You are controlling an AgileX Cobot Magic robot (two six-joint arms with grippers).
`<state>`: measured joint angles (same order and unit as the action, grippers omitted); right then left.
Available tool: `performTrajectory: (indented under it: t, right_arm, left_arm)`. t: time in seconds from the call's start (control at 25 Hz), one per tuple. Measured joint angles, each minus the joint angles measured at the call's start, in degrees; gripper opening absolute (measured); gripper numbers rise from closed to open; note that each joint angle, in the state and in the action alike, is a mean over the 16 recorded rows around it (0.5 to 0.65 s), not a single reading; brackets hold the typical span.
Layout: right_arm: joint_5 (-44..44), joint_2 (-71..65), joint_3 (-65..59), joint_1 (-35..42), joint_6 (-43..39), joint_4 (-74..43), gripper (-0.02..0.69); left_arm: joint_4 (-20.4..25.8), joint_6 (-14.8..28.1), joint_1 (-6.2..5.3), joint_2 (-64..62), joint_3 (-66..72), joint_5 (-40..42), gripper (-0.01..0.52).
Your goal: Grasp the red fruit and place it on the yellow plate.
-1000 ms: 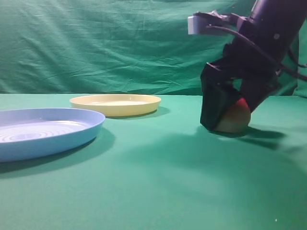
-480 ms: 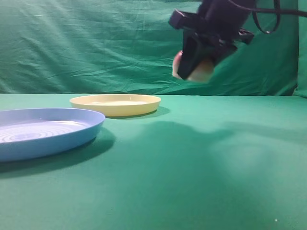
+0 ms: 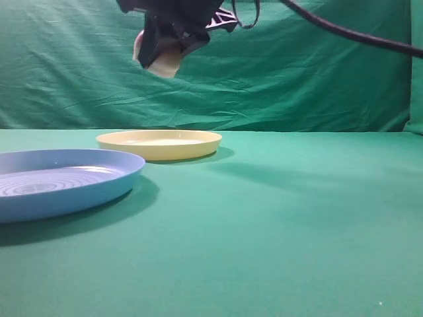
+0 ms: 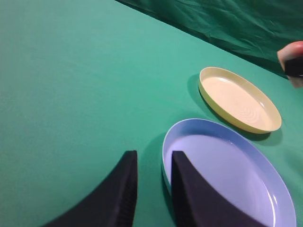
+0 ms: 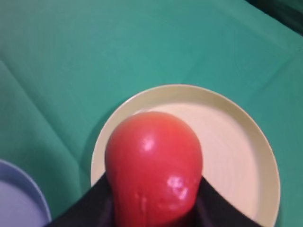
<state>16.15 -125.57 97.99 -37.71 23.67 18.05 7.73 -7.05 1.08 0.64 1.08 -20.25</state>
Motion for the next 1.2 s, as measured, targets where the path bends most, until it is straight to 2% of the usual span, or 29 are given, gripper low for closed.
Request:
performTrajectory:
  t: [0.2,0.28,0.36,0.48,0.64,0.92,1.04,1.2]
  right_arm:
    - [-0.23,-2.09,1.79,0.19,0.03,-0.80,0.547]
    - [0.57,-1.65,1.99,0.37,0.03,-1.46,0.572]
    - [1.95,-0.53,2.07,0.59,0.03,-2.23,0.567]
    - [5.25,2.29,2.10,0.94,0.00,-3.50,0.491]
    - [11.61,7.81,2.13,1.39,-1.50,-5.53,0.334]
    - [25.26,21.19,0.59,1.80,-9.88,-11.07,0.080]
    - [29.22,28.14,-2.30,1.81,-14.58,-13.58,0.019]
    - [31.13,38.50,-8.85,1.81,-20.72,-16.68,0.000]
  left_arm:
    - [0.00,0.00,0.00,0.00,0.00,0.00,0.157]
    - [0.00,0.00,0.00,0.00,0.00,0.00,0.157]
    - [0.00,0.00,0.00,0.00,0.00,0.00,0.157]
    - [0.00,0.00,0.00,0.00,0.00,0.00,0.157]
    - [0.00,0.00,0.00,0.00,0.00,0.00,0.157]
    - [0.00,0.00,0.00,0.00,0.00,0.00,0.157]
    - [0.00,0.00,0.00,0.00,0.00,0.00,0.157]
    - [0.00,0.00,0.00,0.00,0.00,0.00,0.157]
